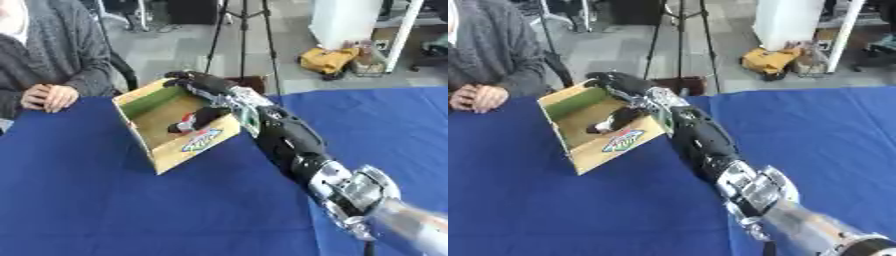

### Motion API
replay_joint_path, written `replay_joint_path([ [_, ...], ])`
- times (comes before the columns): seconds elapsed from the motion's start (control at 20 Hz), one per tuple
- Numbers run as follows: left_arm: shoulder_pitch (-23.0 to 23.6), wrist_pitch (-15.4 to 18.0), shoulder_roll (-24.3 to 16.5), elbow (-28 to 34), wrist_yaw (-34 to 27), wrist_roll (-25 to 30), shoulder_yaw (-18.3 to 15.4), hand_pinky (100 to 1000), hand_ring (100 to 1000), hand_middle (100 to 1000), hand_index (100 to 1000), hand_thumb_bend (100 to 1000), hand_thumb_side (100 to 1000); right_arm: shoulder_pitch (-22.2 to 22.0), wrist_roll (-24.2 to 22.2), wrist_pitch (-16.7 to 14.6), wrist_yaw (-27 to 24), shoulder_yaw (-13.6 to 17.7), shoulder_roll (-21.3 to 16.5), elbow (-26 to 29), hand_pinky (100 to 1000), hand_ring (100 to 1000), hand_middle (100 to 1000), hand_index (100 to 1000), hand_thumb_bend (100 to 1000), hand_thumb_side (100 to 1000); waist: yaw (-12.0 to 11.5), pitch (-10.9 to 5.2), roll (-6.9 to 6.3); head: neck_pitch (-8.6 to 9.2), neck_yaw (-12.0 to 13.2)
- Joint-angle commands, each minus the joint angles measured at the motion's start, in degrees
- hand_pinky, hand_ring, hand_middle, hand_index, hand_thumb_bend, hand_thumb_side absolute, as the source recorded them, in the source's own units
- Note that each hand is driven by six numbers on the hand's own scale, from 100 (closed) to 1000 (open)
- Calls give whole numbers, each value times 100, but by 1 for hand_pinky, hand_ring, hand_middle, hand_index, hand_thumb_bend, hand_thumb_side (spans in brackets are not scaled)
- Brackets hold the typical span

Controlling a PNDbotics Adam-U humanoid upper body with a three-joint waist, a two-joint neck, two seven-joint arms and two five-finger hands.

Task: Pick up objects on the table and place them in the box.

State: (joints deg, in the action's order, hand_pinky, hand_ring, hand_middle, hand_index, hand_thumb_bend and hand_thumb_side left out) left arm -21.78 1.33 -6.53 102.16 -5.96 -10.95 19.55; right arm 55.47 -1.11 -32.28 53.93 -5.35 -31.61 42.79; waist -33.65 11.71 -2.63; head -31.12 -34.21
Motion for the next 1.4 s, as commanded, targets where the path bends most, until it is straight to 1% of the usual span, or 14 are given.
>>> replay_joint_path([
  [0.05,-67,42,-29,51,20,-48,-60,507,588,576,728,681,1000,122,112,14,-420,-31,-141,423,909,921,906,923,595,576,158,-79,-28,-21,11],
  [0.1,-45,51,-35,16,26,-79,-83,507,588,576,728,681,1000,93,105,36,-692,-74,-129,586,889,908,901,921,594,562,286,-87,-47,-52,33],
  [0.15,-20,71,-44,-15,28,-112,-108,506,587,575,728,681,1000,56,34,63,-1017,-133,-108,751,853,884,895,923,539,577,422,-99,-68,-88,62],
  [0.2,11,92,-63,-46,32,-151,-141,506,587,575,727,681,1000,14,-115,99,-1415,-197,-76,919,846,879,894,925,494,503,565,-113,-87,-127,109],
  [0.25,49,107,-96,-79,40,-195,-181,505,587,574,727,682,1000,-41,-340,162,-1918,-258,-35,1098,831,867,885,928,395,502,732,-132,-105,-168,187],
  [0.35,117,139,-160,-139,63,-297,-273,504,586,573,726,680,1000,-182,-879,398,-3076,-368,-13,1587,822,853,870,923,333,497,1048,-164,-122,-241,351],
  [0.5,211,210,-232,-224,106,-484,-423,502,585,572,723,679,1000,-554,-1569,1004,-4786,-464,-91,2645,809,832,850,914,281,502,1513,-199,-125,-330,670],
  [0.55,234,230,-250,-255,122,-539,-462,501,584,570,722,677,1000,-700,-1709,1223,-5232,-456,-130,2995,755,803,826,897,234,518,1640,-210,-127,-350,791],
  [0.65,278,275,-269,-310,163,-658,-545,499,582,568,720,676,1000,-1087,-1903,1661,-6040,-404,-197,3719,609,729,779,864,220,526,1897,-226,-144,-374,1085],
  [0.75,327,326,-277,-353,212,-785,-622,499,581,566,718,675,1000,-1545,-2007,2052,-6667,-283,-236,4375,548,674,739,828,220,543,2125,-226,-163,-382,1360],
  [0.9,404,394,-283,-411,264,-949,-710,498,579,564,715,673,1000,-2218,-1978,2478,-7214,-38,-241,5137,528,649,715,812,210,560,2412,-216,-187,-386,1745],
  [1.1,490,451,-323,-485,291,-1067,-744,497,578,564,715,669,1000,-2860,-1892,2732,-7339,156,-248,5723,593,693,731,836,183,600,2666,-227,-210,-407,2140],
  [1.25,536,482,-351,-507,311,-1112,-748,495,577,562,714,667,1000,-3171,-1785,2785,-7335,308,-188,5878,633,743,732,840,136,643,2721,-251,-206,-443,2248],
  [1.4,597,562,-360,-506,341,-1204,-761,494,575,561,712,661,1000,-3415,-1670,2828,-7330,435,-93,5927,663,770,745,843,133,662,2732,-287,-191,-500,2317],
])
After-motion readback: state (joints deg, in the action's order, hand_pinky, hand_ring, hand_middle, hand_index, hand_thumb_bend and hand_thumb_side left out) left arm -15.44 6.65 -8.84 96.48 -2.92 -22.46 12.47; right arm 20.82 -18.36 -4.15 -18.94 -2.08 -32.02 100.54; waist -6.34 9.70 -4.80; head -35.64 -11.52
